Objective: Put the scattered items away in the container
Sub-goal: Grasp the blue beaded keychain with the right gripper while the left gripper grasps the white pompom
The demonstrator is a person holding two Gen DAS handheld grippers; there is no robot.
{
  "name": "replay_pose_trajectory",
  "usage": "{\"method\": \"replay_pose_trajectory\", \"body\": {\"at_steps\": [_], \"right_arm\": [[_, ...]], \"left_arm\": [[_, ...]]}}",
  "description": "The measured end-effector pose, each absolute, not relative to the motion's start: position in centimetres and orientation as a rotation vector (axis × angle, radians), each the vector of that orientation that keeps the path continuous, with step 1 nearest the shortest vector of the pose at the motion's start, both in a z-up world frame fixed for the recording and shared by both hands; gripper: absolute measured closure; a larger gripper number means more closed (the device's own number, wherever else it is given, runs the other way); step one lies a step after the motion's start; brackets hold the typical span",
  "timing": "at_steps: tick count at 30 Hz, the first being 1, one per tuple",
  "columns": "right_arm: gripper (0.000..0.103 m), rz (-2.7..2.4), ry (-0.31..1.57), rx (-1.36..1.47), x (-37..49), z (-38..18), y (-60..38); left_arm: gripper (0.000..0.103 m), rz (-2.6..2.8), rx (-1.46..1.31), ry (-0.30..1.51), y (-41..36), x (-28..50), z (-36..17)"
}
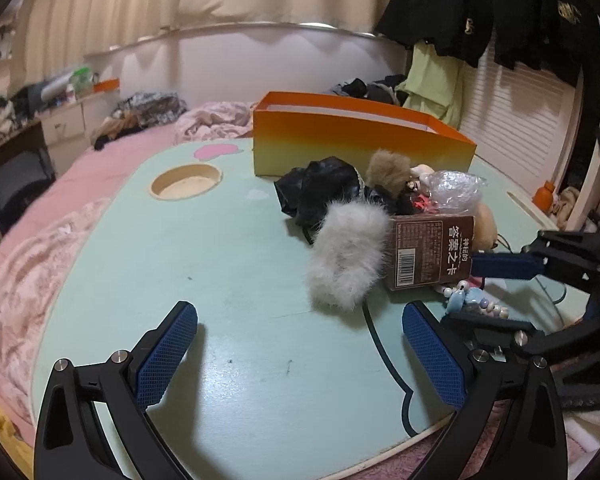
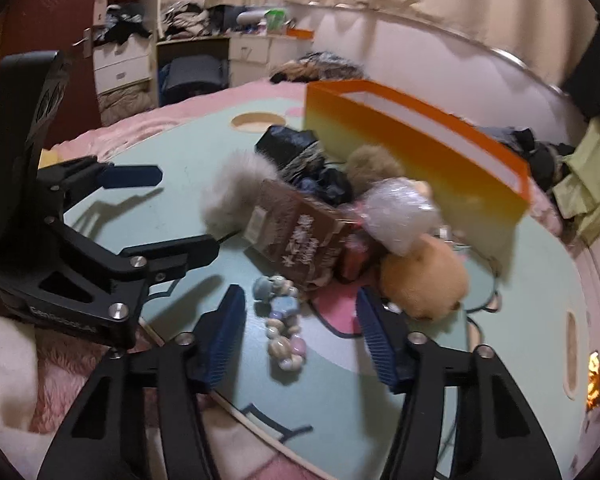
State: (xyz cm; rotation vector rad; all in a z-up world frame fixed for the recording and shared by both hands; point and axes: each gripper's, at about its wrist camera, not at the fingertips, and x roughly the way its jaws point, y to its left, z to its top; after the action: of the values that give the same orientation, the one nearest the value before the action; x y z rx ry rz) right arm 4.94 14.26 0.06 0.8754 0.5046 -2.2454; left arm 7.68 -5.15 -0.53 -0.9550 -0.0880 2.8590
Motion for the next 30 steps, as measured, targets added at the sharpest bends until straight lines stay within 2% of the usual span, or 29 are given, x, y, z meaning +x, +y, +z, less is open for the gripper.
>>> {"method": "replay_pose_trajectory", "body": {"at_steps": [1, 2, 6, 8, 14, 20, 27, 29, 30], "right_arm": [[0.059, -2.247, 0.491, 0.878, 4.9, 0.0, 14.3], [0.074, -2.248, 0.480, 0.880, 4.9, -0.1, 14.4], [0.074, -2.282, 0.422, 0.873, 5.2, -0.3, 15.3], [0.084, -2.311, 0.367, 0.828, 5.8, 0.2, 16.4], [0.084, -2.386, 0.249, 0.761, 6.4, 0.9, 18.4], [0.084, -2.399, 0.223, 0.771, 6.5, 1.1, 18.4], [0.084, -2.407, 0.196, 0.787, 5.9, 1.3, 19.0], [0.084, -2.407, 0.183, 0.790, 5.9, 1.3, 19.2], [0.084, -2.407, 0.180, 0.791, 5.8, 1.3, 19.3]], "left_arm": [[0.001, 2.859, -0.954, -0.092, -5.2, 7.7, -0.5], [0.001, 2.861, -0.951, -0.090, -5.1, 7.7, -0.5], [0.001, 2.853, -0.937, -0.087, -5.0, 7.8, -0.4], [0.001, 2.846, -0.925, -0.095, -5.1, 7.8, -0.2], [0.001, 2.902, -0.847, -0.094, -5.8, 7.1, 1.2], [0.001, 2.871, -0.827, -0.139, -5.8, 5.8, 1.9], [0.023, 2.781, -0.906, -0.112, -4.4, 4.5, 1.2], [0.036, 2.765, -0.924, -0.119, -4.4, 4.3, 1.0], [0.047, 2.756, -0.931, -0.125, -4.5, 4.3, 0.9]]}}
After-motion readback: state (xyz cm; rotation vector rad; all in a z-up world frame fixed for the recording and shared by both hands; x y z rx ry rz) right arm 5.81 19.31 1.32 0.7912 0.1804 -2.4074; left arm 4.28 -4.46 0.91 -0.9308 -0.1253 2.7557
